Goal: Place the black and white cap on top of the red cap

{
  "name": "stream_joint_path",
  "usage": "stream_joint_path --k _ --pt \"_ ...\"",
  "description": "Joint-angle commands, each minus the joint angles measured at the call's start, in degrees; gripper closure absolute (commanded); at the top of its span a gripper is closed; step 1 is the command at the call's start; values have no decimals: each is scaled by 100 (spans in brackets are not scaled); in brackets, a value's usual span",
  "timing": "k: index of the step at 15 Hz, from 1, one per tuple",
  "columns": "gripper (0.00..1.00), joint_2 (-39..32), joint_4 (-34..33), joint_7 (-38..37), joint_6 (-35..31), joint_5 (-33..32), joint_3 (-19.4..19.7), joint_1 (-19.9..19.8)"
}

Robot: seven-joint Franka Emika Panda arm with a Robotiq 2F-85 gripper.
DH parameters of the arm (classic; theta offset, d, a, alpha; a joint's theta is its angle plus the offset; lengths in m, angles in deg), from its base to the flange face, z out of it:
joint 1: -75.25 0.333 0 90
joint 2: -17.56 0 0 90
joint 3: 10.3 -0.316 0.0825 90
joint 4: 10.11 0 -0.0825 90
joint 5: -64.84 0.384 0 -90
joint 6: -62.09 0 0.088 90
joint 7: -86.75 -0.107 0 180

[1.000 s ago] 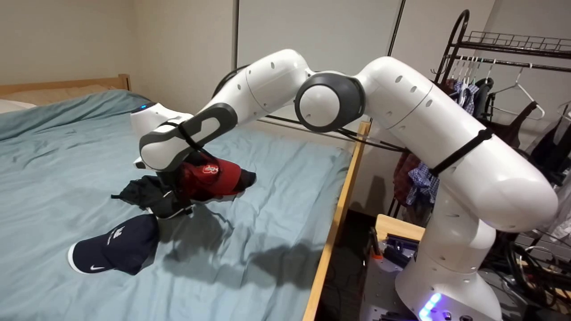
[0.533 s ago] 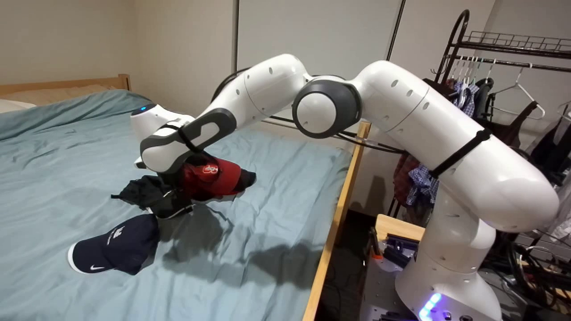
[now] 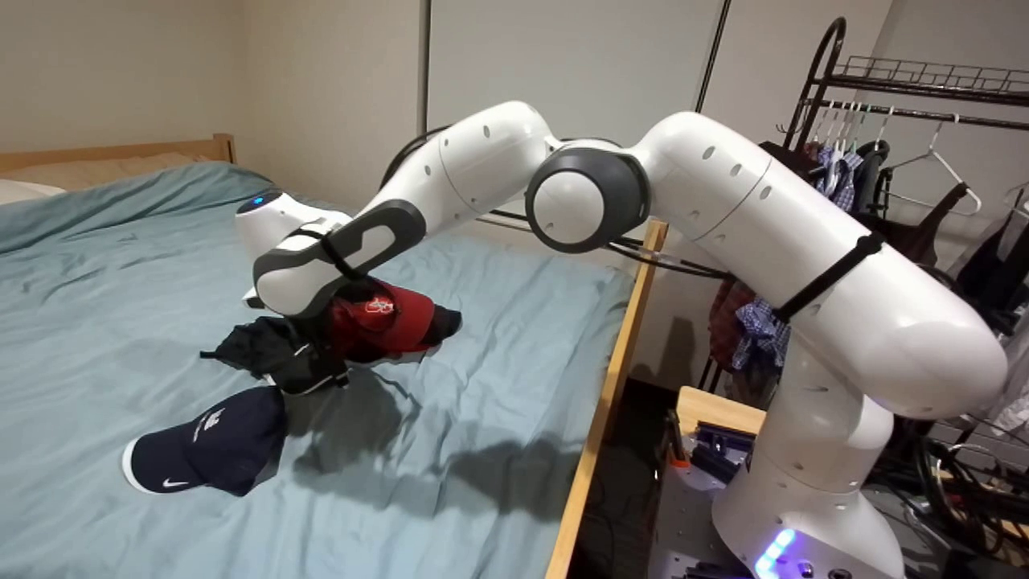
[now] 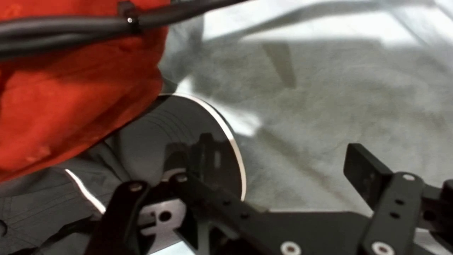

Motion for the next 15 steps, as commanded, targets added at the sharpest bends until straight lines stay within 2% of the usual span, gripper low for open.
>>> stream_joint_path --k 1,7,11,15 --pt "0 -394 -445 78 -131 -380 147 60" --pt "0 -864 -1062 -136 -502 -1063 611 318" --pt "0 -1149 -1397 -343 -1071 -887 540 282" --pt "0 -870 -932 -906 -1187 -716 484 287"
